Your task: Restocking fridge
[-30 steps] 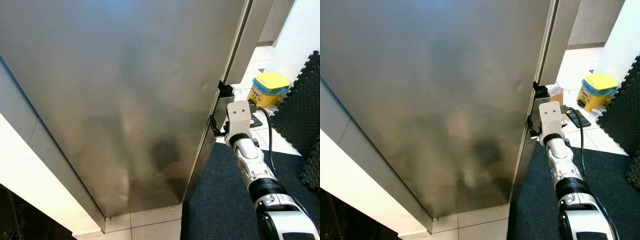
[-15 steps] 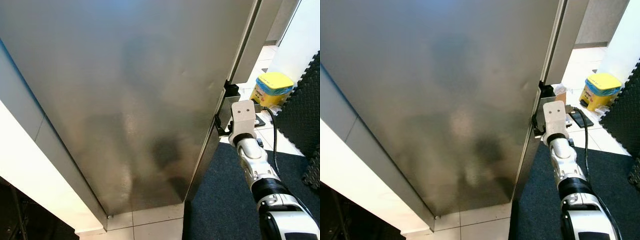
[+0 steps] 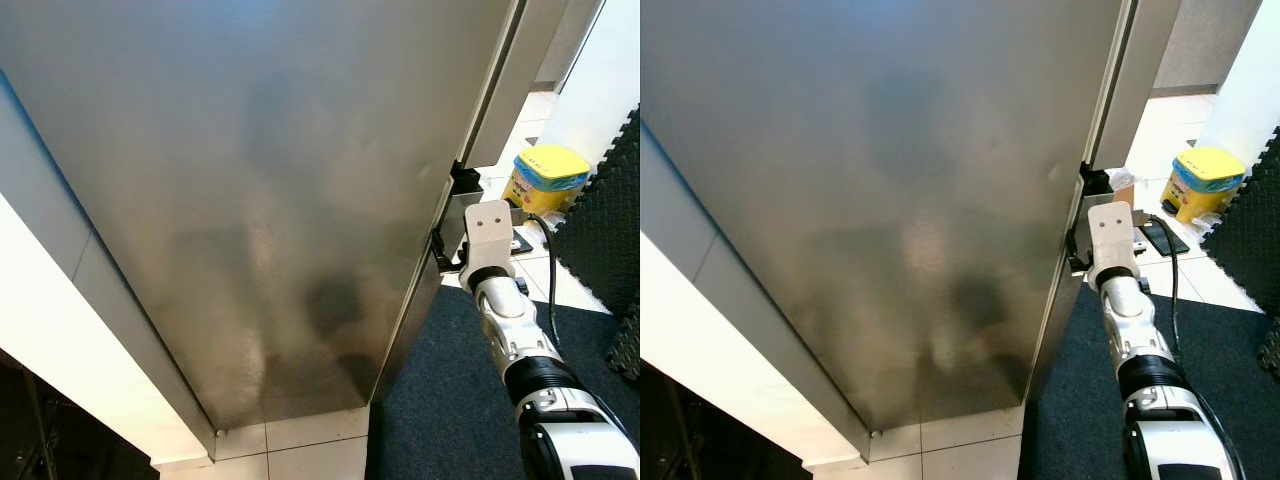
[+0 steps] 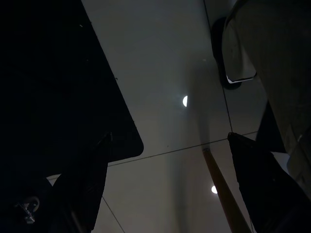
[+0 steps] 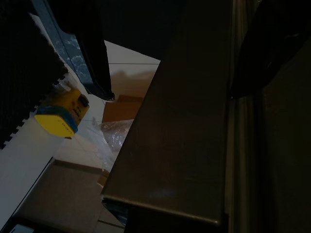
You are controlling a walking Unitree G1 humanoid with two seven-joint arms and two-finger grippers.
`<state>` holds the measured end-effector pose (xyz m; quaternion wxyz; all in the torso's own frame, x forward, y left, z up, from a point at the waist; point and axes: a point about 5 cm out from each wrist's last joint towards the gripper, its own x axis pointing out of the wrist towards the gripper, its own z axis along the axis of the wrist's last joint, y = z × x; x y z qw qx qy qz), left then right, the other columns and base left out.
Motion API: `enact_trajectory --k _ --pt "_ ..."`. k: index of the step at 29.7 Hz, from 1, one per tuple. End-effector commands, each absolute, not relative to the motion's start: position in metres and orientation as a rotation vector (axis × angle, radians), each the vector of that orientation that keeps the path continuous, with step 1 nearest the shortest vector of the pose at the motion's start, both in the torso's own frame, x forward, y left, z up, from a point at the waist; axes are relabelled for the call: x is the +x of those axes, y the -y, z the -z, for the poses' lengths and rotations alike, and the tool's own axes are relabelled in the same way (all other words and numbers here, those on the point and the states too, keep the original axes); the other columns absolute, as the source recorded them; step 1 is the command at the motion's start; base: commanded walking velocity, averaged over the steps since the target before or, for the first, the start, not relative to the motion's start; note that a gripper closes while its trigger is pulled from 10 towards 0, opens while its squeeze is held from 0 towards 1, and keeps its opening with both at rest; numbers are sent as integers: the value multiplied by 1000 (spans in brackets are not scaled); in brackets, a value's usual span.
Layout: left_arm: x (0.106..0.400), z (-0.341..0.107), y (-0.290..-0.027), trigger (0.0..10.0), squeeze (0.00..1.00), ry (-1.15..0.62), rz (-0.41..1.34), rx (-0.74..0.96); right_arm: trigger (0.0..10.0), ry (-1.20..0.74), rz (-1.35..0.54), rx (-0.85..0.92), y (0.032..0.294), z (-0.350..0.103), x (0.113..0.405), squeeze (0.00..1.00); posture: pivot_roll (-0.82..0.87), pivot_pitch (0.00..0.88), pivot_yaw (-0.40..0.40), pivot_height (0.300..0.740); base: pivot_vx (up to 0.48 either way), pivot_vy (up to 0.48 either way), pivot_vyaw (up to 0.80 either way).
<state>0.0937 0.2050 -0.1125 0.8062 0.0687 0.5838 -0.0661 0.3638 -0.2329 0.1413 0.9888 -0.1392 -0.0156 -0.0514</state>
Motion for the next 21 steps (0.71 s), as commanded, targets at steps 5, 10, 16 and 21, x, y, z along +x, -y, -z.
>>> enact_trajectory --k 5,10,16,21 --pt "86 115 -204 10000 0 -1279 156 148 10000 13 304 -266 274 -146 355 0 55 62 27 740 0 0 0" --pt "86 115 -203 10000 0 -1280 157 148 10000 11 316 -267 277 -146 355 0 55 64 27 740 0 0 0" --pt "86 115 -203 10000 0 -1280 158 148 10000 10 327 -268 278 -146 354 0 55 64 28 740 0 0 0" --pt "86 115 -204 10000 0 -1279 158 148 10000 9 330 -269 279 -147 354 0 55 63 28 740 0 0 0"
